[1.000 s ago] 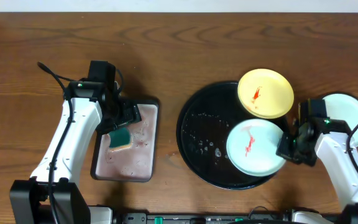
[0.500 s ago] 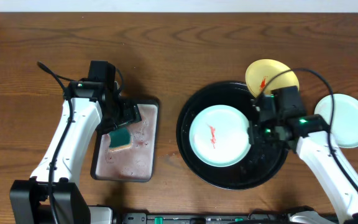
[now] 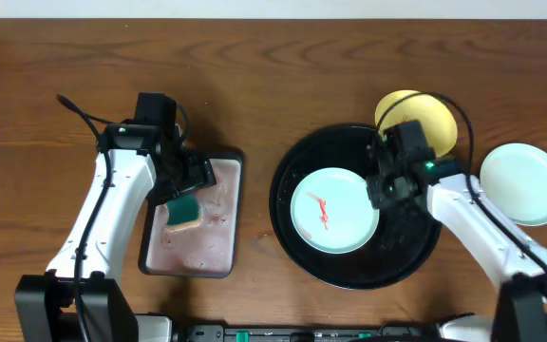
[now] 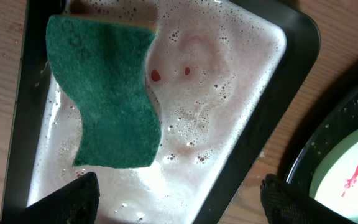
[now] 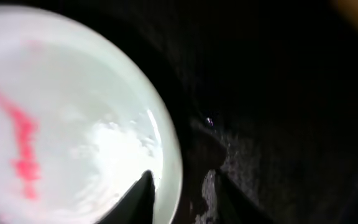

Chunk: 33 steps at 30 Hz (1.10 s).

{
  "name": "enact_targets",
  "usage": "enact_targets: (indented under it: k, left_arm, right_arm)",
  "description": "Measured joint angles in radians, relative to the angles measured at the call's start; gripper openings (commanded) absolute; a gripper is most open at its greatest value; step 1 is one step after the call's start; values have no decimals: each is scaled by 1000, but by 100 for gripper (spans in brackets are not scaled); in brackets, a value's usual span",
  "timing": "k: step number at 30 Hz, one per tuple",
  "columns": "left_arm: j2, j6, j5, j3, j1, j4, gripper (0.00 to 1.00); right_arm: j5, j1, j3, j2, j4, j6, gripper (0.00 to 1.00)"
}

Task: Clean dirty plates on tray and stack at the side
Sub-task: 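Grasp the sponge with the left gripper and lift it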

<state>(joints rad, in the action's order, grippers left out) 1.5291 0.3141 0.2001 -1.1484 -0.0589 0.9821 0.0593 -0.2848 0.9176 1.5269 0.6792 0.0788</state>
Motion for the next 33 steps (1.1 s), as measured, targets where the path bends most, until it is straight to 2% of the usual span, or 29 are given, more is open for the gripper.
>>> enact_targets:
  k: [6,8,10,13,15,19,20,23,24,33]
  left_arm:
    - [0,3,0,0,0,-20,83]
    - [0,3,-3,2,0,-41,69]
    - [0,6,-40,17,0,-62,68]
    - [-2,75,-170,80,-1,-100,62]
    - [1,108,-230,141,0,-171,59]
    - [28,119,-230,240,0,-329,50]
    - [37,116,-225,256,0,-352,46]
    - [79,102,-215,293,0,-409,24]
    - [93,102,-214,298,0,-425,8]
    - [138,97,-211,269,3,-405,8]
  right_arm:
    - [66,0,97,-149,60,3,40]
    - [80,0,101,-179,74,17,40]
    - [91,0,102,-198,108,32,40]
    - [108,0,102,-197,146,48,40]
    - [117,0,102,-197,158,54,40]
    - [127,0,102,-197,162,64,38]
    - [128,0,102,-197,163,67,38]
    - [128,0,102,-197,168,79,38]
    - [128,0,102,-197,169,82,37]
    - [130,0,102,-197,175,97,36]
